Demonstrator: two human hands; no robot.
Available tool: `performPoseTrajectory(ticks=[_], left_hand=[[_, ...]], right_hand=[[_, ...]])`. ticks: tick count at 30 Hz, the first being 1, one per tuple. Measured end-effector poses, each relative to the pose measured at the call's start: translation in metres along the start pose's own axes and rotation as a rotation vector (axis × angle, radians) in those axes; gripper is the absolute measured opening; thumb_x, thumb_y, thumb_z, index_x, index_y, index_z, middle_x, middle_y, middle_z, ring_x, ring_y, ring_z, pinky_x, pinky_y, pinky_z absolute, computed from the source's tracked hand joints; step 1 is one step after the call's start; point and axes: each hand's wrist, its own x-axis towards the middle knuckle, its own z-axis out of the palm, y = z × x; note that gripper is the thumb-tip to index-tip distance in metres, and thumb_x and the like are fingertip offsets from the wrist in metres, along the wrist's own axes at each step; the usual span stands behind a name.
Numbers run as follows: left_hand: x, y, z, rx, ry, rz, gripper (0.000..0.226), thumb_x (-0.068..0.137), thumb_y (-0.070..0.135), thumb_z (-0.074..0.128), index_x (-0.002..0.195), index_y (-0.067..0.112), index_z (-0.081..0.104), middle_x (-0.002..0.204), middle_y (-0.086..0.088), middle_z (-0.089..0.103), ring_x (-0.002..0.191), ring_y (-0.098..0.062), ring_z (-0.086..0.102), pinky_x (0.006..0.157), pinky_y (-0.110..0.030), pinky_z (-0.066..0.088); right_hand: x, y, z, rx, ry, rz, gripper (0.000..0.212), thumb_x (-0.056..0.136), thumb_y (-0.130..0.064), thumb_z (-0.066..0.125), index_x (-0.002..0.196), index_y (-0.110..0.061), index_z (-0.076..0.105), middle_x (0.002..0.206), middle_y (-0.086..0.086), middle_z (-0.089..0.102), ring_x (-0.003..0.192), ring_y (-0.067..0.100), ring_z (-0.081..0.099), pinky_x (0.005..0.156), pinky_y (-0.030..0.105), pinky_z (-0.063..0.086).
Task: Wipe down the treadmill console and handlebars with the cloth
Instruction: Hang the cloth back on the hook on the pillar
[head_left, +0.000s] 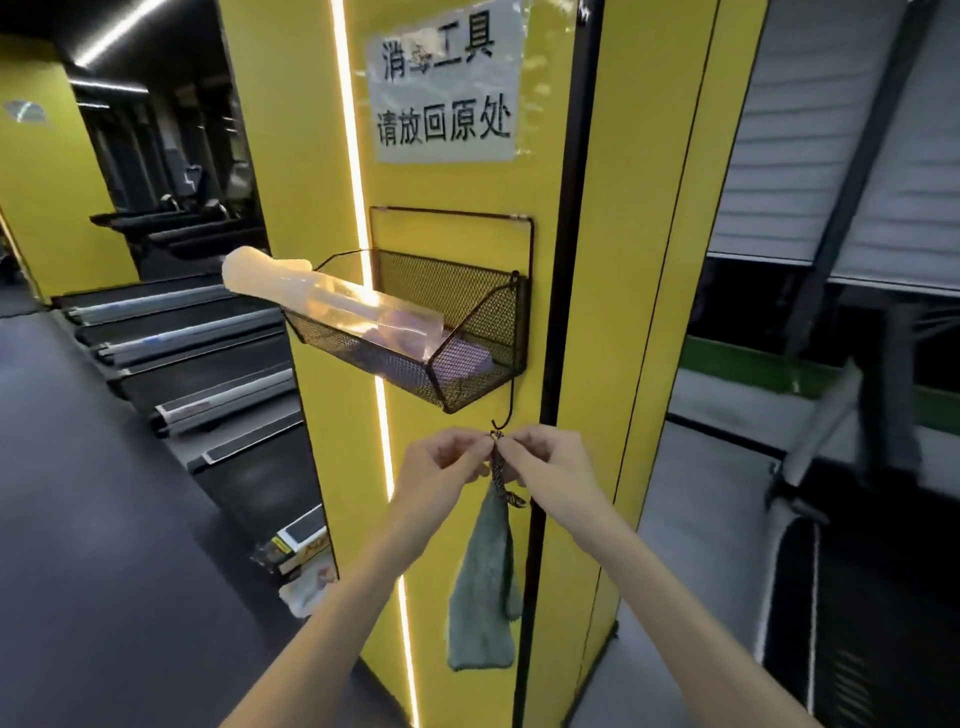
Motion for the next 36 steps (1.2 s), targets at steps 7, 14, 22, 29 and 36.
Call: performPoseTrajectory(ticks=[7,14,22,29,36], left_hand=[[0.056,-0.035,-0.011,-0.011,-0.134,-0.034,0.018,0.093,0.022,0.066,0.085,0.008,0.074,0.067,0.003,0.068,0.068,-0.011,0.062,0.072,-0.033,0.052],[0.078,-0.043,-0.011,-0.074,-0.269,-0.018,0.026,0.091,0.019,0.067,0.067,0.011,0.069,0.059,0.003,0.065,0.058,-0.01,0.057,0.063,-0.03,0.046],[0.082,-0.057,-0.011,-0.07,-0.32,-0.029,0.023,0.093,0.015,0.066,0.071,0.017,0.07,0.061,0.008,0.068,0.058,-0.004,0.063,0.058,-0.016,0.047],[0.081,-0.06,-0.011,0.015,-0.332,0.032,0.021,0.093,0.016,0.066,0.077,0.028,0.071,0.072,0.007,0.072,0.065,-0.009,0.066,0.065,-0.024,0.049],[0.069,-0.067,-0.005,-0.005,-0.297,-0.096,0.011,0.095,0.028,0.061,0.093,0.023,0.07,0.094,0.002,0.071,0.089,-0.02,0.067,0.083,-0.041,0.055]], right_hand=[[0.029,0.01,0.029,-0.065,0.241,0.143,0.025,0.094,-0.017,0.058,0.073,-0.007,0.069,0.066,0.007,0.068,0.058,0.008,0.058,0.057,0.024,0.046],[0.037,0.007,0.037,-0.179,0.384,0.198,0.027,0.09,-0.012,0.058,0.067,-0.013,0.07,0.07,0.009,0.071,0.067,0.025,0.065,0.065,0.037,0.054],[0.037,0.023,0.043,-0.292,0.417,0.207,0.03,0.092,-0.017,0.061,0.063,-0.022,0.067,0.065,0.006,0.07,0.065,0.024,0.067,0.065,0.043,0.055],[0.03,0.026,0.052,-0.331,0.451,0.186,0.034,0.094,-0.016,0.058,0.062,-0.025,0.063,0.062,0.0,0.065,0.059,0.012,0.057,0.057,0.027,0.042],[0.002,0.019,0.05,-0.229,0.446,0.263,0.019,0.095,-0.015,0.056,0.082,-0.014,0.071,0.076,-0.001,0.066,0.073,0.014,0.061,0.066,0.023,0.045]])
